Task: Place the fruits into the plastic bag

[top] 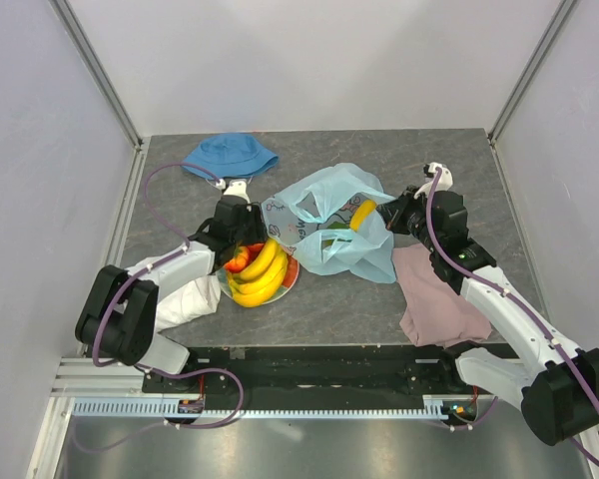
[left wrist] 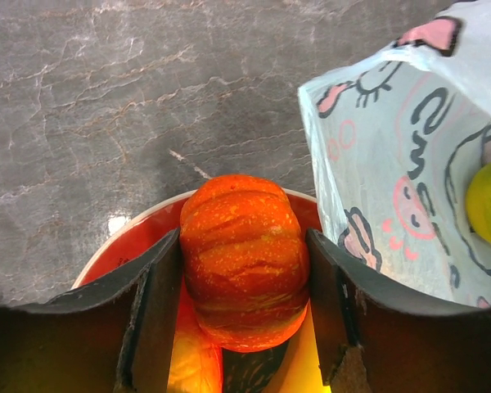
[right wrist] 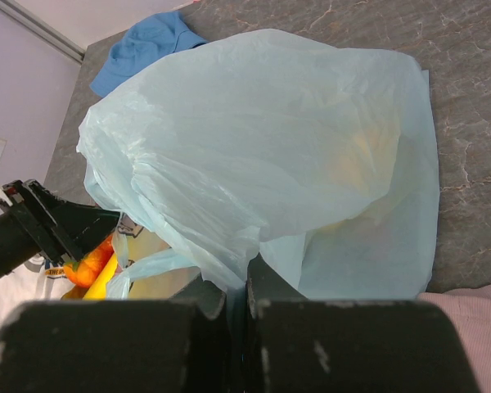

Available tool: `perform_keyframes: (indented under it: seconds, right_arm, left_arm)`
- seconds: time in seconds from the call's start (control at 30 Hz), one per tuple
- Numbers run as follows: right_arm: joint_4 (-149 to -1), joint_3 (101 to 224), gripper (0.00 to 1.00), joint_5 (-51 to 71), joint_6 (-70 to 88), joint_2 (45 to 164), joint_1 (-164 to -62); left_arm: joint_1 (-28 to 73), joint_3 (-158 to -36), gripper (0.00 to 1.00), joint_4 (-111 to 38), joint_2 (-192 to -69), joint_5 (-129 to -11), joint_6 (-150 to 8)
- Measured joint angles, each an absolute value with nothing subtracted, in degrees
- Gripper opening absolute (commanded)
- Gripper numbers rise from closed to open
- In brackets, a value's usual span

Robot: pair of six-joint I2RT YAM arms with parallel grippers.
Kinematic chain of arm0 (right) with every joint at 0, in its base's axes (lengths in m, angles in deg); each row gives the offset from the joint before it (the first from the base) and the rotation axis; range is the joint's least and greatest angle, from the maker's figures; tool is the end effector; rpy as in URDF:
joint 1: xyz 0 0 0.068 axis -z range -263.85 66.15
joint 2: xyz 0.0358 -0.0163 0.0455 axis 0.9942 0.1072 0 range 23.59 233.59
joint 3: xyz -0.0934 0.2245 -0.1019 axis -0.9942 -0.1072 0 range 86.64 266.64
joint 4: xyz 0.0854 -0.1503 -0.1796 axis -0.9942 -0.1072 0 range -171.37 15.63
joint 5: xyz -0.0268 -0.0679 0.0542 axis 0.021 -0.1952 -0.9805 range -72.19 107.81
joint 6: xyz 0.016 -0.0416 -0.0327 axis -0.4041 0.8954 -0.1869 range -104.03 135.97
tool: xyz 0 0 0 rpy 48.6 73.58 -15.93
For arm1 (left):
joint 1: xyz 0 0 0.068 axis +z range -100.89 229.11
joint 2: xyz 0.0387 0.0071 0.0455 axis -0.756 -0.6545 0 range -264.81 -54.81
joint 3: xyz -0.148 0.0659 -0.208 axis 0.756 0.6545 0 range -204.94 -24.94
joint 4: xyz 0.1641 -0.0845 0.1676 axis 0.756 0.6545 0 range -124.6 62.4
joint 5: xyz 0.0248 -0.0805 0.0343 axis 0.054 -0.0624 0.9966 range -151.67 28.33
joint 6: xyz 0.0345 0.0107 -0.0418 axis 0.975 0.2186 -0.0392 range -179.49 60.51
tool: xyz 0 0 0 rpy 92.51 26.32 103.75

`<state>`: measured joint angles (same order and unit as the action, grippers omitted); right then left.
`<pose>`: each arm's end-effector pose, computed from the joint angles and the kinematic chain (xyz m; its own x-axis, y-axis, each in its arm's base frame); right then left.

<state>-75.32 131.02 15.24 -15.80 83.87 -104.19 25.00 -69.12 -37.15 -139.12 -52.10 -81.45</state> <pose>0.2246 0.0849 0.2962 -0.4350 0.3997 -0.8069 -0.1864 0.8367 0.5149 0.2753 -0.1165 0.1954 -0.6220 -0.1256 -0.7729 0.0540 0.9778 -0.2023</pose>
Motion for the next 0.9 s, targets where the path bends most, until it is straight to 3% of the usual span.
perform_keyframes:
  seconds: [0.47, 0.9]
  right_arm:
    - [-75.3, 131.0, 0.00, 15.2, -15.8, 83.9, -104.2]
    - [-75.3, 130.5, 0.00, 15.2, -15.8, 83.6, -104.2]
  left_arm:
    - [25.0, -66.5, 0.52, -40.7, -134.4, -53.1, -81.4]
    - [25.0, -62.5, 0.53, -42.6, -127.8, -46.8, -81.4]
